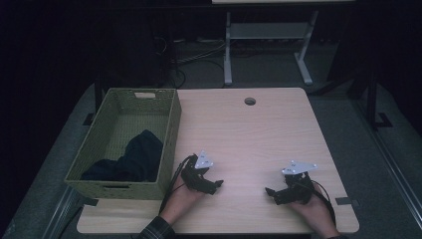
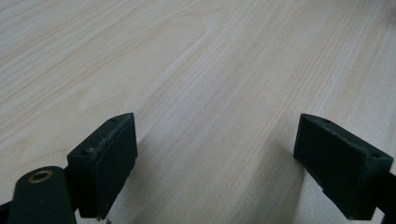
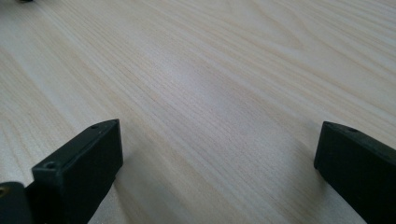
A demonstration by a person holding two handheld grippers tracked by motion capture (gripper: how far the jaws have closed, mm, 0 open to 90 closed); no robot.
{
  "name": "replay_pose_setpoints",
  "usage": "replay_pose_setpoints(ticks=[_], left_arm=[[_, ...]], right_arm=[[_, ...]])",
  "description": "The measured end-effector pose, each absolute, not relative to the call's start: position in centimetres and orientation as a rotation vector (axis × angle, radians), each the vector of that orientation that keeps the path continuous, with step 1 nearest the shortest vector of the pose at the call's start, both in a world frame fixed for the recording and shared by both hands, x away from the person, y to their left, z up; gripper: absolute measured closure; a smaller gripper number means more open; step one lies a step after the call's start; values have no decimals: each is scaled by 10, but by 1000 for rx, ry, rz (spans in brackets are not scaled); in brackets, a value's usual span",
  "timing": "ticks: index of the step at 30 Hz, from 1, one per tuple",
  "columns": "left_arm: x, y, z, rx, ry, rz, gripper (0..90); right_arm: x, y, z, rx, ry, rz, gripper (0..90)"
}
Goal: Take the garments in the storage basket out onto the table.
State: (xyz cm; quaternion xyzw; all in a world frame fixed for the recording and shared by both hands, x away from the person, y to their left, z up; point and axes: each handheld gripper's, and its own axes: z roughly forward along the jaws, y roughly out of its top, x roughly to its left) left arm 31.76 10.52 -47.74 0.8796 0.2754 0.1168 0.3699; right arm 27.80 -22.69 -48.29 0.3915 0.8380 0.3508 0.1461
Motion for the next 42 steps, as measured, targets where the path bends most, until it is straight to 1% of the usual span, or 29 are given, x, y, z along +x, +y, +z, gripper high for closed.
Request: replay_pose_setpoints(ticks=[14,24,31,41,42], left_arm=[[318,107,-477,2248,716,287,131],[317,109,-473,2270,714,271,137],[318,112,-466,2227,723,218,136],[318,115,-457,2192,696,215,138],[318,115,-455,2185,694,199,139]], right_arm=[[278,-227,-483,1133,2413,1009,7],[278,-227,-483,1130,2413,1011,7],[278,-227,-483,1128,2413,1011,7],[278,-227,-483,1127,2413,1011,7],[278,-227,-483,1127,2414,1011,7]])
